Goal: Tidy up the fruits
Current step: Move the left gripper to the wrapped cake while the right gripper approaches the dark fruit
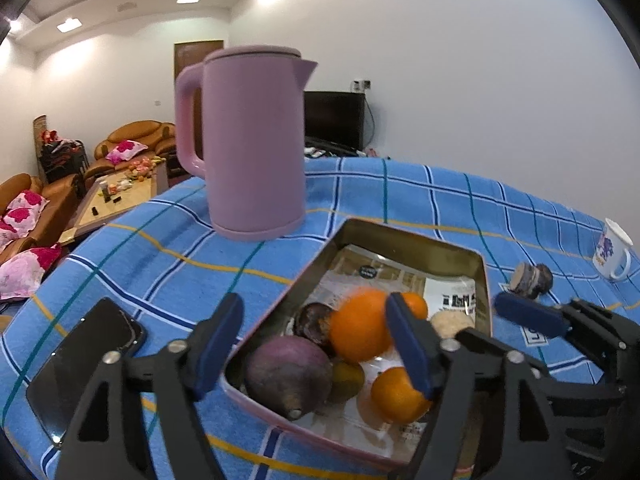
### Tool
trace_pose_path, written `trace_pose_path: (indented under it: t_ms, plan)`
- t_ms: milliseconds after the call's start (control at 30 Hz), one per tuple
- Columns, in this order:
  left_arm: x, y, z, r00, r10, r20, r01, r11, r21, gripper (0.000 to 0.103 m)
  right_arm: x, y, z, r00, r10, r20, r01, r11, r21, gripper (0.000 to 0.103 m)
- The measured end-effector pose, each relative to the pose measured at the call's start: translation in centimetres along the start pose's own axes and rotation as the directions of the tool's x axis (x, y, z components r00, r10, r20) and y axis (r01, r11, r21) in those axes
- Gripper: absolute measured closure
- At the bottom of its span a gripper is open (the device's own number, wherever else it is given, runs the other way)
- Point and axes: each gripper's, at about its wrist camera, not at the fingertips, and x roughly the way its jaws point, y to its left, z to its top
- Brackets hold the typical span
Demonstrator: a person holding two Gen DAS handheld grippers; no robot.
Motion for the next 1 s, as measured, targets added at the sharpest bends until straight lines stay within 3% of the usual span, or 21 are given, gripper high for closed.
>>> trace_pose_path:
  t_ms: [200,367,500,667,767,867,1000]
  plan:
    - [-1.1,-1.4,0.9,0.999,-0.018,0.027,0.017,1.000,0.012,0.018,-1.7,-1.3,0.4,0.999,-0.039,0.032,0.038,0.999,0.031,0.041]
    - [-2.1,-4.6,1.9,0.996,-0.070,0.046,0.068,0.996,0.058,0.011,-4.1,-4.1,0.9,0.989,-0.144,0.037,0.143,0.989,0.041,0.041]
    - [-2.3,-8.1,2.5,0.990,-0.133,0.049,0.128,0.987,0.092,0.007,-5.9,-8.7,0.8,0.966,-0.258,0.021,0.254,0.960,0.118,0.041]
    - [-1.5,-12.8,2.9,0.983,-0.176,0.044,0.168,0.975,0.144,0.007,-6.3,-14.4,0.1,0.926,-0.372,-0.065,0.377,0.902,0.211,0.041]
    - [0.0,-15.1,3.2,0.983,-0.181,0.020,0.175,0.970,0.170,0.007,-5.8,-16.7,-0.3,0.908,-0.404,-0.113,0.419,0.876,0.240,0.041]
    - [1.8,-16.6,3.4,0.987,-0.160,0.000,0.157,0.968,0.193,0.007,-4.6,-18.3,-0.6,0.905,-0.401,-0.143,0.425,0.866,0.262,0.041]
    - [3.6,-17.1,3.4,0.990,-0.138,-0.023,0.140,0.971,0.195,0.007,-2.8,-19.4,-0.9,0.920,-0.355,-0.165,0.389,0.873,0.293,0.041]
